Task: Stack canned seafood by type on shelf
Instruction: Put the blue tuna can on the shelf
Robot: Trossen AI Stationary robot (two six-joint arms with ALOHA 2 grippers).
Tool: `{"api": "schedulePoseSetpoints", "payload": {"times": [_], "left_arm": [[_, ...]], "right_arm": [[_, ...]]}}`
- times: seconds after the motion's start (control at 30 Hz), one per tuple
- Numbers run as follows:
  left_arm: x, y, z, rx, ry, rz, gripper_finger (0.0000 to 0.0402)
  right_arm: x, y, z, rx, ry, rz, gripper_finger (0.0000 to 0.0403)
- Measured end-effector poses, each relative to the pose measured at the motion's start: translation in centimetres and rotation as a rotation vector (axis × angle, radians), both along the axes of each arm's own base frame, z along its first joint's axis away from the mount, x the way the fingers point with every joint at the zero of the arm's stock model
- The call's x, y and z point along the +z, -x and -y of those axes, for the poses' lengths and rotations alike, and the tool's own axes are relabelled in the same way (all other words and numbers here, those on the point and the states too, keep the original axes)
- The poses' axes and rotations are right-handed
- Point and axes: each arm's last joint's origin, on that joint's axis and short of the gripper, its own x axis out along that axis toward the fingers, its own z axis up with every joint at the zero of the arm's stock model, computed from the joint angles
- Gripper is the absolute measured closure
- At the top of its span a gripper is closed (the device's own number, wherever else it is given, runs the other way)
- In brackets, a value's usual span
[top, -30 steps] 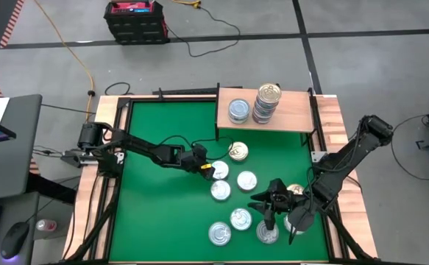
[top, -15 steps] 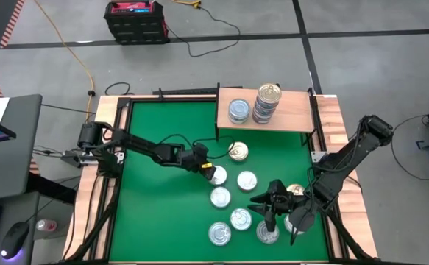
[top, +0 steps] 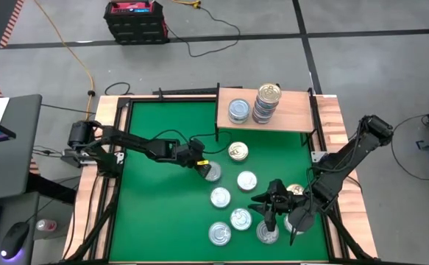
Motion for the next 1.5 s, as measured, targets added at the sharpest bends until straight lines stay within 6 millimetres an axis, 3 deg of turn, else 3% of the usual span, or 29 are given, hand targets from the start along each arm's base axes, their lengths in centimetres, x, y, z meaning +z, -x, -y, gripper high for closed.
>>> {"api": "schedulePoseSetpoints", "payload": {"times": [0.37,0.7,0.83,1.0,1.13,1.27,1.5], "left_arm": [[3.9,0.9,2.0,-0.147,-0.215,0.115,0.0401],[4.6,1.2,3.5,-0.21,-0.279,0.131,0.0401],[5.2,2.0,3.2,-0.165,-0.136,0.118,0.0401],[3.7,3.6,2.8,-0.105,-0.051,-0.091,0.0358],[3.3,3.8,2.2,0.0,-0.019,-0.092,0.029],[1.7,4.2,1.2,0.002,0.04,-0.061,0.0237],[-1.1,5.2,-0.6,0.059,0.134,0.061,0.0226]], "right_arm": [[-0.6,-1.5,2.5,-0.014,0.11,-0.09,0.0216],[-4.0,-7.0,7.5,0.07,0.294,-0.278,0.0099],[-5.0,-9.0,9.5,0.136,0.226,-0.285,0.0064],[-6.7,-10.6,12.0,0.141,0.204,-0.324,0.0053],[-7.6,-11.7,13.7,0.118,0.17,-0.311,0.0066],[-8.0,-12.5,14.6,0.112,0.129,-0.274,0.0084],[-8.0,-12.5,14.0,0.081,0.147,-0.268,0.0097]]}}
